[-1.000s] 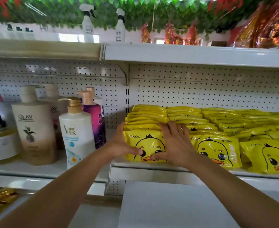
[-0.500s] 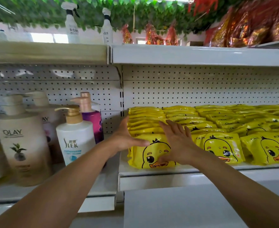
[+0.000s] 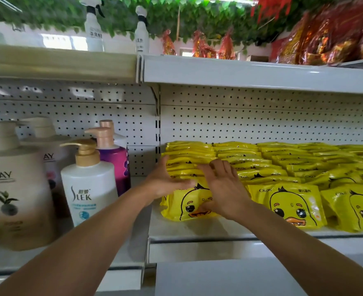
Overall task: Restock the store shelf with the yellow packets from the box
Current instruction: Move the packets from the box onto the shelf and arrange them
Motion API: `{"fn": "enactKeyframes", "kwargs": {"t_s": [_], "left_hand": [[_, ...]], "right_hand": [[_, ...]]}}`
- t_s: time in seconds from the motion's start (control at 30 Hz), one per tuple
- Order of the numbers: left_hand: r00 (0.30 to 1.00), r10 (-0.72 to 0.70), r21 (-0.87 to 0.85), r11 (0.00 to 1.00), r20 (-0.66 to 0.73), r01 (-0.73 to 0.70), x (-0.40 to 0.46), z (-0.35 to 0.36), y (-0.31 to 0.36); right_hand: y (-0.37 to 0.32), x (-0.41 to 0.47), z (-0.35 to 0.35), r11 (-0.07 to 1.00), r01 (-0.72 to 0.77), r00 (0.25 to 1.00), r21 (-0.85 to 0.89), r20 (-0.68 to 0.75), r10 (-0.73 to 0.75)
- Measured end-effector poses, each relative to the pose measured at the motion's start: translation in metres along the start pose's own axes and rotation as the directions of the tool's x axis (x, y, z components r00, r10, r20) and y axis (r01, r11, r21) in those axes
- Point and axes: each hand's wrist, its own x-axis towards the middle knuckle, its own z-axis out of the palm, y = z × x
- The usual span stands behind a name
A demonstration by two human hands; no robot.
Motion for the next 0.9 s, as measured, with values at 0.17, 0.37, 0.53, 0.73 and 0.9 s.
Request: {"fn": "enactKeyframes", "kwargs": {"t_s": [0.17,0.37,0.53,0.73,0.9], "left_hand": [[0.984,-0.016,-0.118,0.993,-0.177,-0.005,0.025,-0.002,0.012],[0.985,-0.101,-0.148,0.986,-0.140,0.081,0.060,0.000,0.012],[0.981,-0.095,-0.090,0.993,-0.171,0.081,0.061,0.000,0.009],[0.982,-0.047,0.011,0.999,-0.181,0.050,0.062,-0.001,0.011],[0.974,0.002,0.065,0.998,-0.226,0.013,0.085,-0.013,0.022]], "right_hand": [[0.015,0.003,-0.010,0.963,-0.095,0.987,0.252,0.149,0.058],[0.017,0.018,-0.008,0.997,-0.025,0.970,0.079,0.245,0.005],[0.009,0.010,-0.003,0.999,0.039,0.992,0.002,0.121,-0.039],[0.007,0.010,0.001,1.000,0.023,0.999,0.018,0.038,-0.024],[0.015,0.012,-0.004,0.991,0.033,0.995,0.129,0.094,-0.045]]}}
